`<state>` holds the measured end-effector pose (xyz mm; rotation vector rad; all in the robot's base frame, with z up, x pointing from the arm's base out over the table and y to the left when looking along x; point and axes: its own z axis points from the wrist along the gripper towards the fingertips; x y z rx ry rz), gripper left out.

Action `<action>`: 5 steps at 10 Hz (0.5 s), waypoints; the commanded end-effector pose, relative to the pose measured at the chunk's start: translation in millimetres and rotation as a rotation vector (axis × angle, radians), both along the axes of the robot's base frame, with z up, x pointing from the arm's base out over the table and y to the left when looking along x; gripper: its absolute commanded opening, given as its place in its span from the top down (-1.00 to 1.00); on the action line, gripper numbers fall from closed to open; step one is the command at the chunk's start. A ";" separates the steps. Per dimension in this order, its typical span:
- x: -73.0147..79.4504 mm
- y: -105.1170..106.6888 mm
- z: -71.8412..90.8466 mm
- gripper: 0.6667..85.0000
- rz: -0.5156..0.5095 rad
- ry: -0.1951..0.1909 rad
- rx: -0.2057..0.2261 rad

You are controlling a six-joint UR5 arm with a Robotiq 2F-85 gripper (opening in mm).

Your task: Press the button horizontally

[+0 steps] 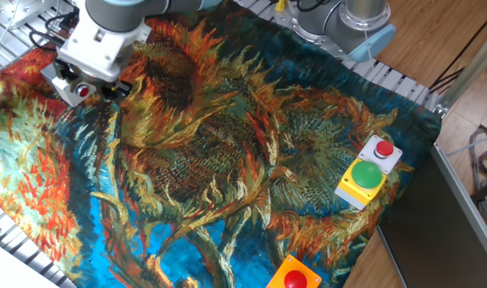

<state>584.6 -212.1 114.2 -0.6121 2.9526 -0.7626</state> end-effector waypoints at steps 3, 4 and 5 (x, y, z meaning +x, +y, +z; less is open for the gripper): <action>-14.4 -41.0 -0.9 -0.18 -0.099 -0.031 -0.095; -18.4 -50.4 -1.3 -0.18 -0.120 -0.032 -0.126; -25.4 -52.7 -3.5 -0.15 -0.155 -0.026 -0.129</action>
